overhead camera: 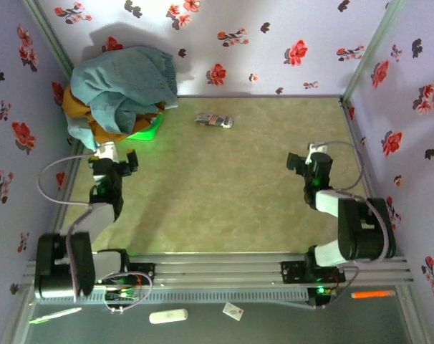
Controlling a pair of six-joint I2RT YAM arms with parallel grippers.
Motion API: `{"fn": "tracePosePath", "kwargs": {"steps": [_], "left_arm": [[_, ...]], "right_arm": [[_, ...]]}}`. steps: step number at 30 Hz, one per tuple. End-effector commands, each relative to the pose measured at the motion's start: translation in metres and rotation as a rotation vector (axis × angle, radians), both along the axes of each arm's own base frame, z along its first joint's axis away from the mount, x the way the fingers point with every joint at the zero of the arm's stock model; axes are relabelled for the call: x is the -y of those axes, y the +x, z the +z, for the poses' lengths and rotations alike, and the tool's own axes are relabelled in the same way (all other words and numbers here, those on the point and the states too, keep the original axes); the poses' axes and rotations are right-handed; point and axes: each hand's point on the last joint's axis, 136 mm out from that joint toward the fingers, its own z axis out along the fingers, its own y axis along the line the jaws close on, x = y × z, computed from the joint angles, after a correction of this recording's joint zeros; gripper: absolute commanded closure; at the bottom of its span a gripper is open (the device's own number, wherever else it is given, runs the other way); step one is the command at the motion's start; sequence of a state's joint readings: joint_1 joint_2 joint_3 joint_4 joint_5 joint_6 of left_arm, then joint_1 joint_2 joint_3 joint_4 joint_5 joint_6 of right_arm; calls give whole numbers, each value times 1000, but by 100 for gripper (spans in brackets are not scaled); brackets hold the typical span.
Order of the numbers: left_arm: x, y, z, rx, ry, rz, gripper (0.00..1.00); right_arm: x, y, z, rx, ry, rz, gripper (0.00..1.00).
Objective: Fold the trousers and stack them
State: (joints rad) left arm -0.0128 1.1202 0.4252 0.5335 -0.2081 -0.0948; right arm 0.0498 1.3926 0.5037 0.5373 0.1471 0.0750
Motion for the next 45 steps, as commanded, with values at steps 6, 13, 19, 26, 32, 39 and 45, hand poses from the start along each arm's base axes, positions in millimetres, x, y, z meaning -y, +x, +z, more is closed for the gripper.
{"fn": "tracePosePath", "kwargs": {"steps": [6,13,19,26,32,39,45], "left_arm": [[-12,-64,66,-156,-515,283,0],[-14,-90,113,-35,-616,201,0],[-6,-56,139,-263,-415,137,15],[48,19,164,-407,89,110,2],[92,93,146,-461,375,92,0],[76,152,103,-531,567,214,0],[25,168,73,-561,496,345,10]], "right_arm": [[-25,-6,125,-166,118,-90,1],[-11,-13,72,-131,635,-154,9],[-31,-19,70,-181,661,-71,12],[-52,-18,71,-209,652,-21,6],[-59,-14,66,-196,705,-24,4],[-65,-8,70,-233,696,5,3],[-63,-9,76,-227,674,8,3]]}}
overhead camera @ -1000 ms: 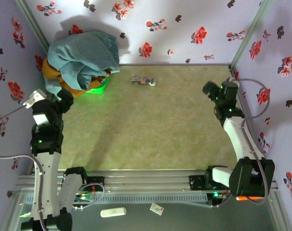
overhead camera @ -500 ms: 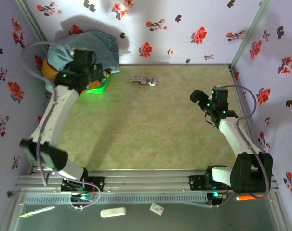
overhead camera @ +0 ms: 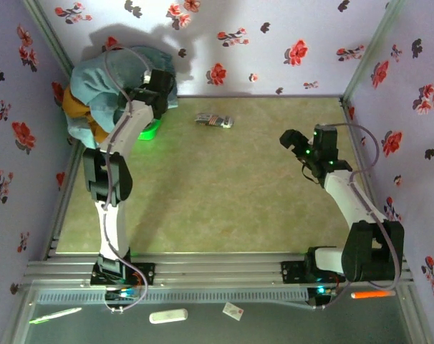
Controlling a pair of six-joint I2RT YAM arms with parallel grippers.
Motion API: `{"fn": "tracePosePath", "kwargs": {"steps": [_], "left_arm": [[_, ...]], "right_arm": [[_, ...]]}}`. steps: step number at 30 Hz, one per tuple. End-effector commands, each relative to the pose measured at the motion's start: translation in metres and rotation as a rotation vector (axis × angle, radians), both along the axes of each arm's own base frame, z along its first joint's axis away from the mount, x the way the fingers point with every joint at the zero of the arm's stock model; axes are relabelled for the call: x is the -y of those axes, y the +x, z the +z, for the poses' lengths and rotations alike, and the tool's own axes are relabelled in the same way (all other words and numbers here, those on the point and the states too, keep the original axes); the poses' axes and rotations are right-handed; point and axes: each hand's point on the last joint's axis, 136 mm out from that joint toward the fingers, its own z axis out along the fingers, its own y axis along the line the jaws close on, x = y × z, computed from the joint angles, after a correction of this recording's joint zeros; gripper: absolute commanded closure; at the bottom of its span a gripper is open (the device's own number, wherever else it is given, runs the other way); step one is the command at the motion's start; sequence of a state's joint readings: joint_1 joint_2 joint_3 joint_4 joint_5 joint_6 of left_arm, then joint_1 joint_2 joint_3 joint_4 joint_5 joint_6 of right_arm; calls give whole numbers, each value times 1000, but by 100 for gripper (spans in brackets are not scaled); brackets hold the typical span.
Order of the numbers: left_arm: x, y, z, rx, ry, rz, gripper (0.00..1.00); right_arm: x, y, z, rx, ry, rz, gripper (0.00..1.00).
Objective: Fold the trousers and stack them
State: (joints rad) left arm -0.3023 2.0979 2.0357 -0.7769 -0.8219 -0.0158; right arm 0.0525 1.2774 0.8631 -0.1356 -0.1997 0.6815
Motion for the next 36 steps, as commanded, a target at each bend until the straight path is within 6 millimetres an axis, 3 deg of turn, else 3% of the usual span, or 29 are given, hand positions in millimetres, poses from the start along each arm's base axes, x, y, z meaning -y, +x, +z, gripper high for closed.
{"fn": "tracePosePath", "kwargs": {"steps": [1,3,4,5,13,18,26,30,36], "left_arm": [[-44,7,19,84,43,111,21],[-44,7,24,80,37,93,81],[-41,4,31,88,24,77,97],[-35,2,41,110,12,50,100],[-7,-22,133,333,-47,-53,100],[33,-42,182,417,-18,-161,100],[81,-82,252,578,-7,-289,100],[132,-105,279,609,28,-441,100],[213,-150,305,618,-20,-647,100]], "right_arm": [[-3,2,17,22,-17,24,4],[-3,-1,21,18,-33,42,5],[-3,-4,24,20,-41,44,5],[-2,-6,26,24,-47,40,5],[5,-21,39,83,-61,11,5],[4,-27,33,74,-56,18,5],[5,-30,25,68,-53,6,6],[16,-29,25,60,-72,-48,6],[36,-21,41,85,-48,-150,7]]}}
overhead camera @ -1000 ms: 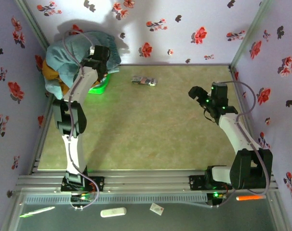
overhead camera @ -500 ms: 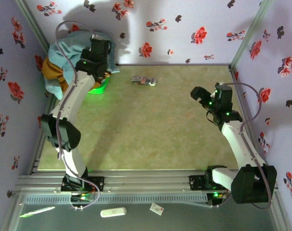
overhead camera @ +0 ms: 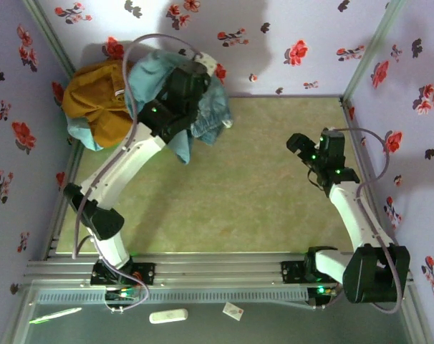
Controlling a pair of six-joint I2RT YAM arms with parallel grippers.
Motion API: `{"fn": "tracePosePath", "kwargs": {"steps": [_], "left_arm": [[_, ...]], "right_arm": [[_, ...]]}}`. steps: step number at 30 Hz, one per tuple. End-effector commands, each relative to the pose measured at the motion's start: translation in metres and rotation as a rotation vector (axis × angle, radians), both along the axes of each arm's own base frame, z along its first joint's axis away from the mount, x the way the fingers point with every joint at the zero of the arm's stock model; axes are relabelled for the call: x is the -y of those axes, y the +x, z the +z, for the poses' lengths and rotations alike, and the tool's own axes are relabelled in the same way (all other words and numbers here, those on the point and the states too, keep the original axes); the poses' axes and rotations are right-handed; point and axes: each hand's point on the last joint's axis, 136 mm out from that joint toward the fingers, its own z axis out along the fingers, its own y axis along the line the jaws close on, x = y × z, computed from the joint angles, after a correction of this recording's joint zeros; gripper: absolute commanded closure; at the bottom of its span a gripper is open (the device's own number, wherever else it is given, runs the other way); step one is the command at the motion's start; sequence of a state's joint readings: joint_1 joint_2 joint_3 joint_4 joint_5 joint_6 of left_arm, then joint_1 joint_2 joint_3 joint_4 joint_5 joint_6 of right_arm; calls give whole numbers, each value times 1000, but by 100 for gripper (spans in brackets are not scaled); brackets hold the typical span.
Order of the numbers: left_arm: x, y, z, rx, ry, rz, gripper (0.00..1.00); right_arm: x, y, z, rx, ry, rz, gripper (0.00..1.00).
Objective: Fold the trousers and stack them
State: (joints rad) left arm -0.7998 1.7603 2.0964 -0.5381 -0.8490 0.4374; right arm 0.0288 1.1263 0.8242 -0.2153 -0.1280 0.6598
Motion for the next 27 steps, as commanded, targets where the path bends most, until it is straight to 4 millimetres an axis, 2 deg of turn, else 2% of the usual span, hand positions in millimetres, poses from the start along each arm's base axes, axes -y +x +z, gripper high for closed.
{"fn": "tracePosePath", "kwargs": {"steps": [1,5,7,8,10,11,14,16,18,20,21,22,23,24,25,27], "left_arm": [[19,-44,85,181,-148,-75,100],[59,-87,89,184,-155,-152,100],[65,-99,76,153,-146,-130,100],[64,-102,63,124,-161,-105,100],[56,-102,28,55,-209,-61,100],[51,-102,4,19,-229,-33,100],[32,-101,-75,-97,-300,54,100],[13,-103,-129,-193,-372,124,100],[-10,-112,-181,-279,-440,182,100],[-28,-126,-219,-358,-479,214,100],[-38,-134,-233,-390,-491,231,82],[-45,-141,-246,-429,-483,236,56],[-52,-150,-254,-469,-471,231,25],[-60,-157,-256,-493,-456,240,10],[-66,-163,-255,-510,-441,239,1],[-76,-172,-243,-535,-405,224,0]], "right_arm": [[16,6,24,54,13,-92,7],[29,5,29,53,7,-138,8],[33,3,29,43,7,-153,8],[34,2,28,39,8,-154,8],[34,-1,22,22,9,-153,8],[33,-2,18,12,10,-149,9],[31,-4,3,-22,11,-136,9],[29,-5,-4,-43,10,-121,9],[26,-6,-7,-60,13,-105,9],[25,-8,-9,-65,13,-95,9],[24,-9,-9,-67,12,-91,9],[24,-11,-8,-69,12,-85,9],[22,-12,-8,-71,15,-77,9],[20,-14,-8,-73,18,-63,9],[17,-16,-8,-71,24,-48,9],[12,-21,-11,-79,42,-28,9]]}}
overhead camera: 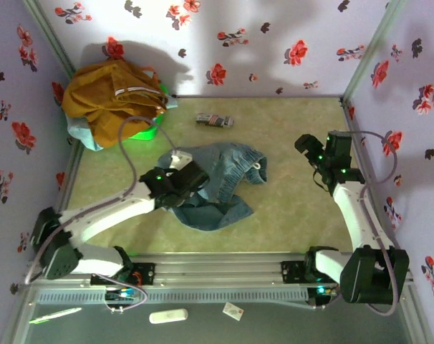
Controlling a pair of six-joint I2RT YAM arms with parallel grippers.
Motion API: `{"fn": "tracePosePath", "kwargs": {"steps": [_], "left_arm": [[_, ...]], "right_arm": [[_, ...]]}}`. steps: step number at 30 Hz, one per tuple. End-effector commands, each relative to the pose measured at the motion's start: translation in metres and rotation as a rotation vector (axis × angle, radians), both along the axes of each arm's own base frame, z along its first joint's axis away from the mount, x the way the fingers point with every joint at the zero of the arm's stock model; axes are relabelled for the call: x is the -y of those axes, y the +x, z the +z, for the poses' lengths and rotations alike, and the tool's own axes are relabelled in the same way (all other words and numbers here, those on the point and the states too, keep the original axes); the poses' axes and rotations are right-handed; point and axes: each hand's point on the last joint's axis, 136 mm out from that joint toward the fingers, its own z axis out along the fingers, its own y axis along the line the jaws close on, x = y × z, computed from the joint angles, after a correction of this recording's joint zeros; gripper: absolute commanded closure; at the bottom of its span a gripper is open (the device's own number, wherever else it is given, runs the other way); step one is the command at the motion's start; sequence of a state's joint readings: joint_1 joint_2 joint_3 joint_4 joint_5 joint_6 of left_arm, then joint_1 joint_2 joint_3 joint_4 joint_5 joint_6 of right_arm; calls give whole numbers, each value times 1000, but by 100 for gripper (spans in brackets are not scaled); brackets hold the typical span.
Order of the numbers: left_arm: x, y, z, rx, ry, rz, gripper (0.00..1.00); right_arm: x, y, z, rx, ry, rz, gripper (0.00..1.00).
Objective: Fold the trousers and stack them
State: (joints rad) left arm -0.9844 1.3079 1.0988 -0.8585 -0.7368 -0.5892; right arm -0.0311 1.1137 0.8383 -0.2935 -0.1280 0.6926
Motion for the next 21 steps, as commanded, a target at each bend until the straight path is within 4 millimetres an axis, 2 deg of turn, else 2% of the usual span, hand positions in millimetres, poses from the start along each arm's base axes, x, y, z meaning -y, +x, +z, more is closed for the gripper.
{"fn": "tracePosePath", "kwargs": {"steps": [1,2,4,7,9,12,15,18,21], "left_arm": [[-9,-13,30,-11,-95,27,0],[-6,-12,39,-18,-83,8,0],[14,-5,51,-42,-70,-47,0],[71,17,49,-79,-31,-159,0],[119,33,47,-87,2,-237,0],[183,59,29,-113,22,-342,0],[228,79,2,-145,76,-427,0],[259,85,-32,-211,103,-523,0],[268,98,-56,-220,154,-551,0]], "right_arm": [[-11,-16,-10,-32,23,55,9],[-12,-20,-15,-44,29,56,9],[-11,-26,-23,-57,35,47,9],[-3,-35,-39,-82,13,-3,9],[5,-40,-46,-103,-10,-35,9],[19,-46,-54,-144,-54,-88,7],[25,-48,-57,-157,-53,-107,6],[30,-50,-57,-158,-54,-122,5],[33,-48,-53,-149,-70,-125,4]]}}
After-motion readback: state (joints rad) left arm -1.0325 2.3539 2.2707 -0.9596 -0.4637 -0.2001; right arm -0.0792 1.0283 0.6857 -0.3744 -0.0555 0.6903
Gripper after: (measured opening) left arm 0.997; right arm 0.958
